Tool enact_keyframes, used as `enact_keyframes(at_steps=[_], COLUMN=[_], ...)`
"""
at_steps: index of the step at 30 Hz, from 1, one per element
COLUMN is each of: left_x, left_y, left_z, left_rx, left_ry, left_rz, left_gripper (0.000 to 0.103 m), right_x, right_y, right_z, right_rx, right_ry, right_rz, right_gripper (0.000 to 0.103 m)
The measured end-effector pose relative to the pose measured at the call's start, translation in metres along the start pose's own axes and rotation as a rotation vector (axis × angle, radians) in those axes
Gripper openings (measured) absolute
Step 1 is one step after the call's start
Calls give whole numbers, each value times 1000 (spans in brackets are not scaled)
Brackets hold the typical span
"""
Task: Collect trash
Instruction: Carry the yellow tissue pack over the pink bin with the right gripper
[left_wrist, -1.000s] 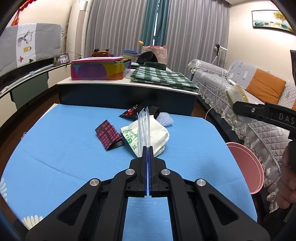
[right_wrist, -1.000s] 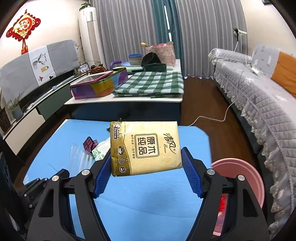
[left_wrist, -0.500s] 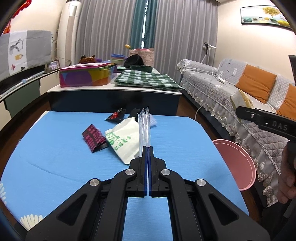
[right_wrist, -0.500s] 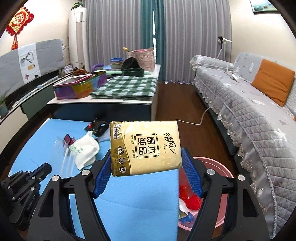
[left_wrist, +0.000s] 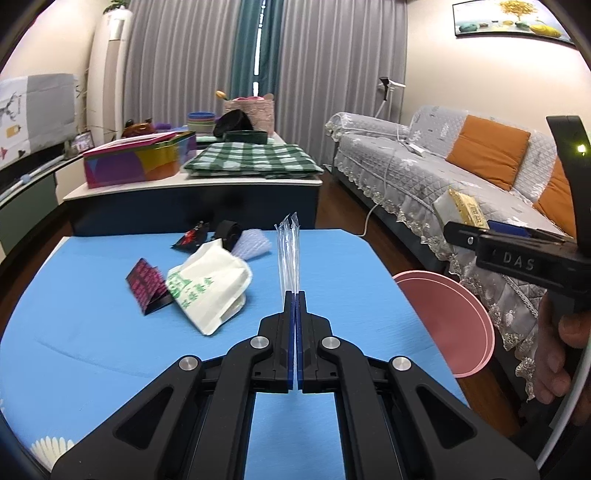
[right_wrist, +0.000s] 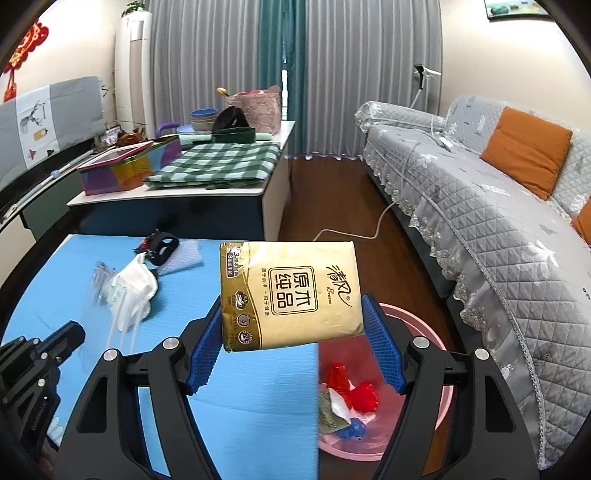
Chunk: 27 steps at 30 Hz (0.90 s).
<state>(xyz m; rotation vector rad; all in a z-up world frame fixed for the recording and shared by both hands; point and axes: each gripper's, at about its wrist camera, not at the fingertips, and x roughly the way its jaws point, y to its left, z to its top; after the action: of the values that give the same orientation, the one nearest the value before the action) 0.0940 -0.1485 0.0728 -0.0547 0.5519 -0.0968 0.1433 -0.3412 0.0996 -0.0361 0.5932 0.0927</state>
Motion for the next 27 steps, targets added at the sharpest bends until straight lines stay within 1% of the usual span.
enact_keyframes(at_steps=[5,10,14,18,22,27], left_x=[8,16,25,36,47,62], left_y=[-13,-31,-49,-69,-88,-113], left_z=[9,24,36,48,53,57], left_rx=[22,48,84,111,129,154], left_ry=[-3,-14,-19,-25,-21,-7], left_rz=[-25,-68,-113,-169,-217,-274], left_gripper=[0,0,0,0,0,0], right_x=[5,11,13,14,14,17], right_y=[-21,-47,-64,-77,-89,-108], right_z=[-2,2,3,1,-3,-8], right_rx=[34,61,84,101,112,158], right_ry=[5,1,-3,2,9,22], right_rz=[-39,-121,-162,-183,-203,-224], right_gripper=[71,71,71,71,71,71])
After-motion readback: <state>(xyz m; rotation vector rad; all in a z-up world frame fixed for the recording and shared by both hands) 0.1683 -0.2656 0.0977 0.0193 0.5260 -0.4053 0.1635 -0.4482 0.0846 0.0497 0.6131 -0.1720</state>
